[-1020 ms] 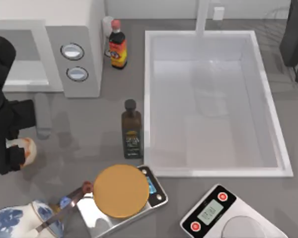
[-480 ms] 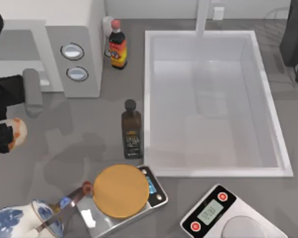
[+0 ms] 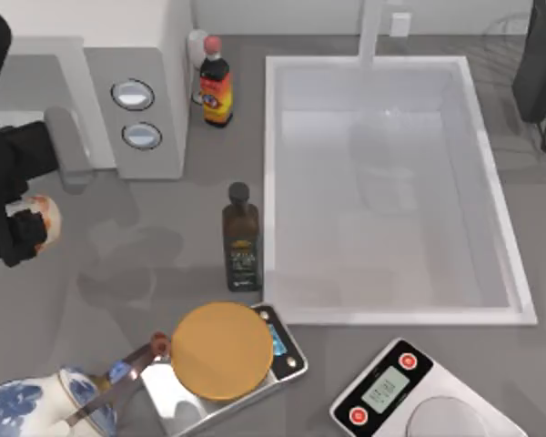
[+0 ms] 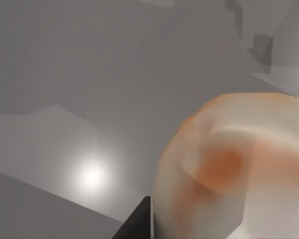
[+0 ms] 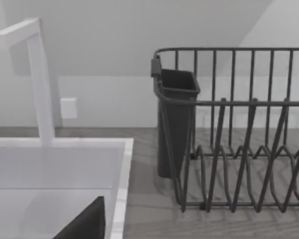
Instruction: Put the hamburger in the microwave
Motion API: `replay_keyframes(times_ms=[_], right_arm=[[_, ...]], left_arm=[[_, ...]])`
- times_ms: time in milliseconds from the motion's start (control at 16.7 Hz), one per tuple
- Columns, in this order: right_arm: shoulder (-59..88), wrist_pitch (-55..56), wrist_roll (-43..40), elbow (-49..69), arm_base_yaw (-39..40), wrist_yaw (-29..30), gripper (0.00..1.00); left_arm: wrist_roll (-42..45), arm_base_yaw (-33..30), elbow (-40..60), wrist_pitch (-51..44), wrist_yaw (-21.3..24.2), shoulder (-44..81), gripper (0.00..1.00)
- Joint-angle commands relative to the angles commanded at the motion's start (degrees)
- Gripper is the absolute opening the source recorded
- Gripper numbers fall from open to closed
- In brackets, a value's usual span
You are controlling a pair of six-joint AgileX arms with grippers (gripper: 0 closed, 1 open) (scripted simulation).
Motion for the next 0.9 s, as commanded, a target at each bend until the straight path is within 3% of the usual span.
replay_keyframes(times_ms=[240,900], right_arm=[[0.00,0.00,0.00,0.00,0.00,0.00,1.00],[0.00,0.00,0.00,0.00,0.00,0.00,1.00]], left_arm=[[-11.29,1.57,-1.55,17.95,1.14,3.49,0.00],[-46.13,9.29,-13.62,84.62,6.86,14.56,0.00]])
